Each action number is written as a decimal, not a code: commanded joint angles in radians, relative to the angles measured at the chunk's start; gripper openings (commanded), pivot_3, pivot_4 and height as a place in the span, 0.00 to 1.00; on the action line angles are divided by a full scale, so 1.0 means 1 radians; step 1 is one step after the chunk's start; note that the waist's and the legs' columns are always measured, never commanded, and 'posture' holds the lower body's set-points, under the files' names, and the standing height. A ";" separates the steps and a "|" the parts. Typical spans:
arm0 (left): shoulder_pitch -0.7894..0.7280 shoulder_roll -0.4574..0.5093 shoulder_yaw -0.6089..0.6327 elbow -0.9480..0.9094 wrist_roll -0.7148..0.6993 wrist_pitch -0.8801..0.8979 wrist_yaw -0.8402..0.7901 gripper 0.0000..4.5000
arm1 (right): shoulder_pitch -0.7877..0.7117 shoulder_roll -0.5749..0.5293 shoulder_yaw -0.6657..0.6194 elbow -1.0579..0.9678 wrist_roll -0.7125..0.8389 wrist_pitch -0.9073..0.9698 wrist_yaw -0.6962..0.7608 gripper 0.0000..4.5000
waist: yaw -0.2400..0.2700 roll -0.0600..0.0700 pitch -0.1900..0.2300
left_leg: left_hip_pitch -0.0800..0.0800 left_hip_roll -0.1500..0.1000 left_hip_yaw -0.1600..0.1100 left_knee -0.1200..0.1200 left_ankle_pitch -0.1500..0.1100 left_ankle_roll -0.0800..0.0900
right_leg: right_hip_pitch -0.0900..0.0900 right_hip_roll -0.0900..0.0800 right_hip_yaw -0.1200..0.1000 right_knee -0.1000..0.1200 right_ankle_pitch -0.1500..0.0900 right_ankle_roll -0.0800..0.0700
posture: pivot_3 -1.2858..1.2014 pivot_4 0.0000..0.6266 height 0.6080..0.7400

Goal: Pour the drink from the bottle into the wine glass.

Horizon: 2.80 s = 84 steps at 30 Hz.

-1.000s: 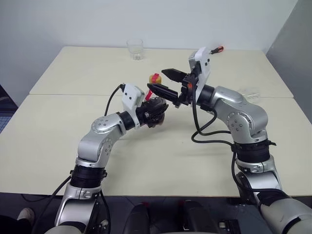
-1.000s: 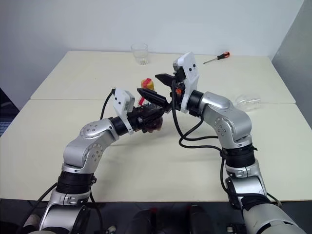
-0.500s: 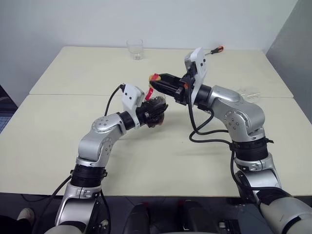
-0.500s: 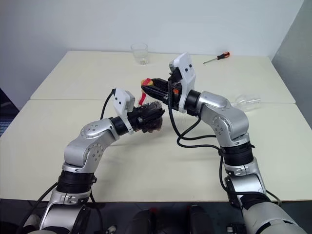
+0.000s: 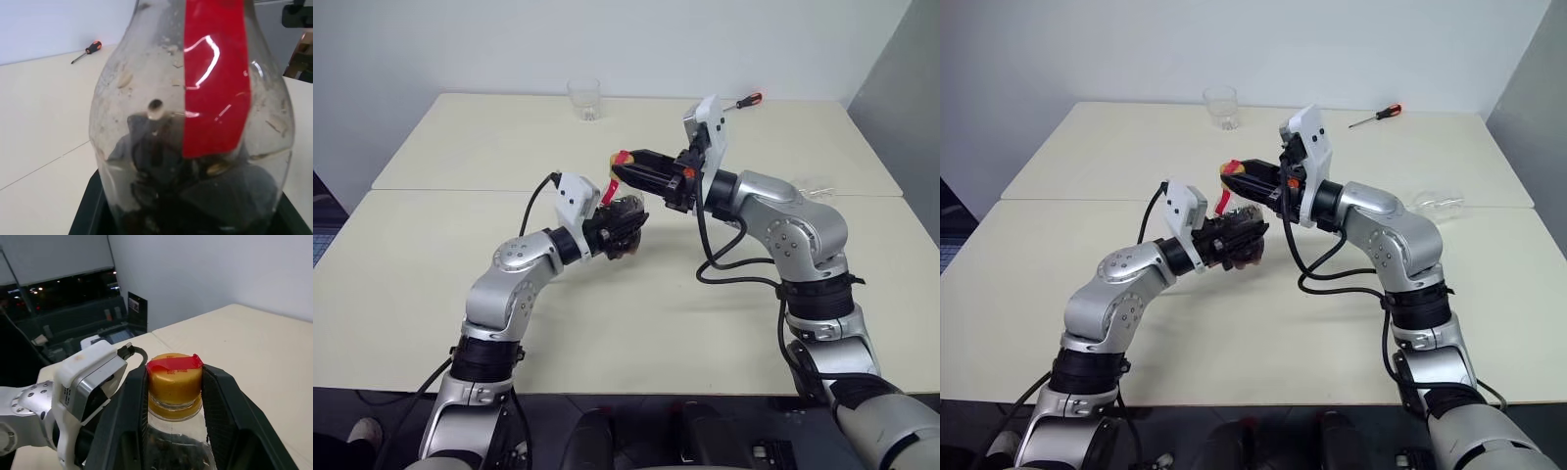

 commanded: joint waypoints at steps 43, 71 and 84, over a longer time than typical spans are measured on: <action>0.090 0.072 0.024 -0.181 -0.144 0.070 -0.133 0.44 | 0.443 -0.246 -0.157 -0.332 -0.076 -0.125 -0.086 0.27 | 0.001 0.001 0.001 | 0.000 -0.001 0.000 0.000 0.000 0.000 | 0.001 0.001 0.000 -0.001 0.000 0.000 | 0.52 0.24 1.00; 0.100 0.042 0.027 -0.216 -0.151 0.084 -0.084 0.44 | 0.795 -0.134 -0.135 -0.235 -0.408 -0.292 -0.398 0.27 | 0.002 0.001 0.001 | 0.001 -0.001 0.002 0.000 0.000 0.000 | 0.001 0.002 0.002 -0.002 0.000 0.001 | 0.52 0.24 1.00; 0.087 0.044 0.002 -0.200 -0.146 0.071 -0.139 0.44 | 0.841 -0.077 -0.177 -0.243 -0.388 -0.211 -0.454 0.71 | 0.002 0.001 0.001 | 0.001 -0.001 0.003 0.000 0.000 0.000 | 0.001 0.003 0.002 -0.002 0.000 0.001 | 0.52 0.24 1.00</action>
